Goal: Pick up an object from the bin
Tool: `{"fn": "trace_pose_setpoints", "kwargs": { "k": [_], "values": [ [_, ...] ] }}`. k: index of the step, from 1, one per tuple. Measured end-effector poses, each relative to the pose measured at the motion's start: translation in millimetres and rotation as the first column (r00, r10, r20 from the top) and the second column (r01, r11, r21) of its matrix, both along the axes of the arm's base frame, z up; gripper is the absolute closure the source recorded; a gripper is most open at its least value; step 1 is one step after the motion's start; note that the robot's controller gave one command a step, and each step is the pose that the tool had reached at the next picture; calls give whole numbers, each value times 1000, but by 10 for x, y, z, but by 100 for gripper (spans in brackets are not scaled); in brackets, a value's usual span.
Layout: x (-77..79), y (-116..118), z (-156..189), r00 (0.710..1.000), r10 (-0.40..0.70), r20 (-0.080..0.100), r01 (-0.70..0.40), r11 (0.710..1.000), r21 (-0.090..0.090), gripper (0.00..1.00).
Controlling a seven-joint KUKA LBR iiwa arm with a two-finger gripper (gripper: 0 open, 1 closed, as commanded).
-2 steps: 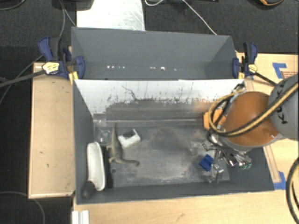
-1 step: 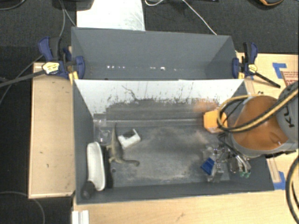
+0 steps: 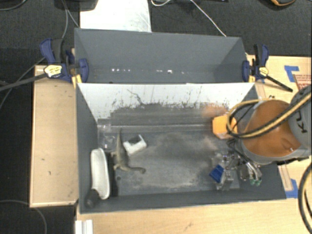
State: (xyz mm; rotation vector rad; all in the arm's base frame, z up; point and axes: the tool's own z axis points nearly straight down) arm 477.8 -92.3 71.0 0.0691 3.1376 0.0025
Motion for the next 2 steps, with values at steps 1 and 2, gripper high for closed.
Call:
{"fn": "trace_pose_setpoints", "kwargs": {
  "k": [1, 2],
  "values": [
    [61, 75, 906, 1000, -6, -2, 6, 1000, 1, 100],
    [231, 111, 1445, 989, 150, 7, -150, 989, -2, 100]
  ]
}}
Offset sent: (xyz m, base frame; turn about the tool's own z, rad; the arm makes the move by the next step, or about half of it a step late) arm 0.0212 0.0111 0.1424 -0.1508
